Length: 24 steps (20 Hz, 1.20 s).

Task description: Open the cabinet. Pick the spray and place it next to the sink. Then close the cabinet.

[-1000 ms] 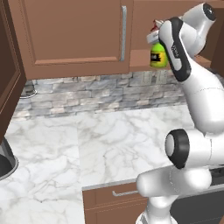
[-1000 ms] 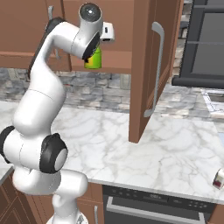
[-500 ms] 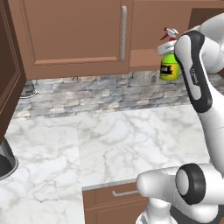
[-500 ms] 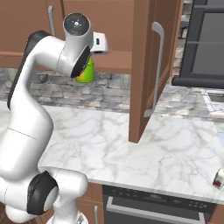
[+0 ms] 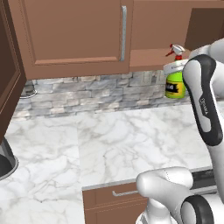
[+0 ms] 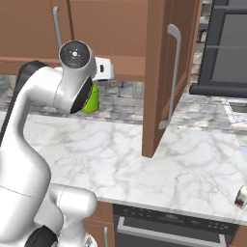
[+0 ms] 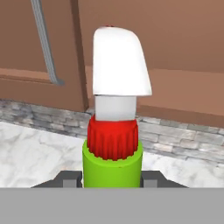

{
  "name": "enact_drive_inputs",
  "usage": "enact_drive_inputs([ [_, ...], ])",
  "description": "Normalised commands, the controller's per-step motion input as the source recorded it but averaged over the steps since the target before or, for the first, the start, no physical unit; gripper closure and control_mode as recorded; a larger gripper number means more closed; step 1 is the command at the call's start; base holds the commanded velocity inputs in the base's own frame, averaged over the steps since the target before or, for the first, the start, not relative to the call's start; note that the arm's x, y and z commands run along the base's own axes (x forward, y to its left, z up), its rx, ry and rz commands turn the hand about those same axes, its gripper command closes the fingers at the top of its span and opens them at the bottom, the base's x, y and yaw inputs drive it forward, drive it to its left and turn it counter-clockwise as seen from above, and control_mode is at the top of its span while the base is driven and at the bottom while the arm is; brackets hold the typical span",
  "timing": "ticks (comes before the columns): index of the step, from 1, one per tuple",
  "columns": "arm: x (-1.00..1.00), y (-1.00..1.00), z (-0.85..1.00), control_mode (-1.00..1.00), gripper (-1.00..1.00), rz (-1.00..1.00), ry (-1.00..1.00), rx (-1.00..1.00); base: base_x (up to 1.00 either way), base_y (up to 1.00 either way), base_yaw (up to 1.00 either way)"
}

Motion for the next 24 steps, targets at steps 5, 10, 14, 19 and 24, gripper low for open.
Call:
enact_drive_inputs([
  [5, -0.45, 0.0, -0.21, -1.0, 1.0, -0.01, 0.0, 0.0, 0.0, 0.0, 0.0],
  [10, -0.47, 0.0, -0.06, -1.0, 1.0, -0.01, 0.0, 0.0, 0.0, 0.0, 0.0],
  [14, -0.48, 0.0, 0.0, -1.0, 1.0, -0.01, 0.0, 0.0, 0.0, 0.0, 0.0],
  [19, -0.46, 0.0, -0.04, -1.0, 1.0, -0.01, 0.0, 0.0, 0.0, 0.0, 0.0],
  [24, -0.15, 0.0, 0.0, -1.0, 1.0, 0.0, 0.0, 0.0, 0.0, 0.0, 0.0],
])
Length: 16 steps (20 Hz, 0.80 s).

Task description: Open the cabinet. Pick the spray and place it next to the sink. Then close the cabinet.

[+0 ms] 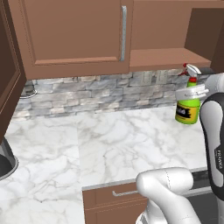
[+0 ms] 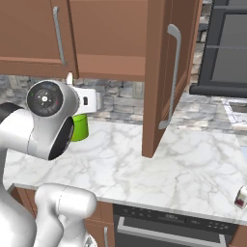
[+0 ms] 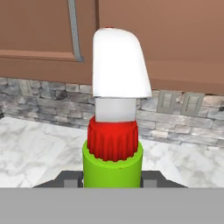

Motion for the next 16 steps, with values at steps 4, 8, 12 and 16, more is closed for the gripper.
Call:
enact_drive_inputs([
  [4, 0.0, 0.0, 0.0, -1.0, 1.0, 0.0, 0.0, 0.0, 0.0, 0.0, 0.0],
  [8, 0.0, 0.0, 0.0, -1.0, 1.0, 0.0, 0.0, 0.0, 0.0, 0.0, 0.0],
  [12, 0.0, 0.0, 0.0, -1.0, 1.0, 0.0, 0.0, 0.0, 0.0, 0.0, 0.0],
  [16, 0.0, 0.0, 0.0, -1.0, 1.0, 0.0, 0.0, 0.0, 0.0, 0.0, 0.0],
])
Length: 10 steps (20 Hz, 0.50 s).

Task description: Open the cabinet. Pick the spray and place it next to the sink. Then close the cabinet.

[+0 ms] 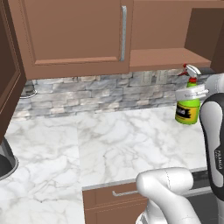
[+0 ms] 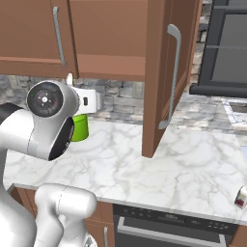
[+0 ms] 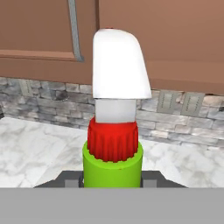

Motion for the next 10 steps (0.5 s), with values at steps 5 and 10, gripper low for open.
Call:
enact_drive_inputs([
  [5, 0.0, 0.0, 0.0, -1.0, 1.0, 0.0, 0.0, 0.0, 0.0, 0.0, 0.0],
  [10, 0.0, 0.0, 0.0, 1.0, 1.0, 0.0, 0.0, 0.0, -0.69, -0.11, -0.02],
])
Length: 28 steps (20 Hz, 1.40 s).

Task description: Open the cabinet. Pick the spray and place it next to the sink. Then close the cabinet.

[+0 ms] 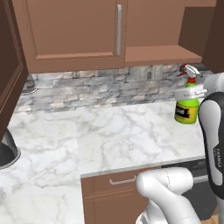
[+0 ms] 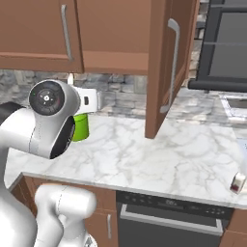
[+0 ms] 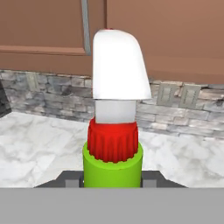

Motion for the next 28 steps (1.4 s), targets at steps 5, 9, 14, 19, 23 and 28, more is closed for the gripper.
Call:
enact_drive_inputs([
  [5, 0.0, 0.0, 0.0, 1.0, 1.0, 0.0, 0.0, 0.0, -0.99, -0.18, -0.04],
  [9, 0.0, 0.0, 0.0, 1.0, 1.0, 0.0, 0.0, 0.0, -0.99, -0.36, 0.0],
  [14, 0.0, 0.0, 0.0, 1.0, 1.0, 0.0, 0.0, 0.0, -0.56, -0.83, 0.0],
  [19, 0.0, 0.0, 0.0, 1.0, 1.0, 0.0, 0.0, 0.0, 0.05, -1.0, 0.02],
  [23, 0.0, 0.0, 0.0, 1.0, 1.0, 0.0, 0.0, 0.0, 0.32, -1.0, 0.09],
  [28, 0.0, 0.0, 0.0, 1.0, 1.0, 0.0, 0.0, 0.0, 0.26, -1.0, 0.05],
])
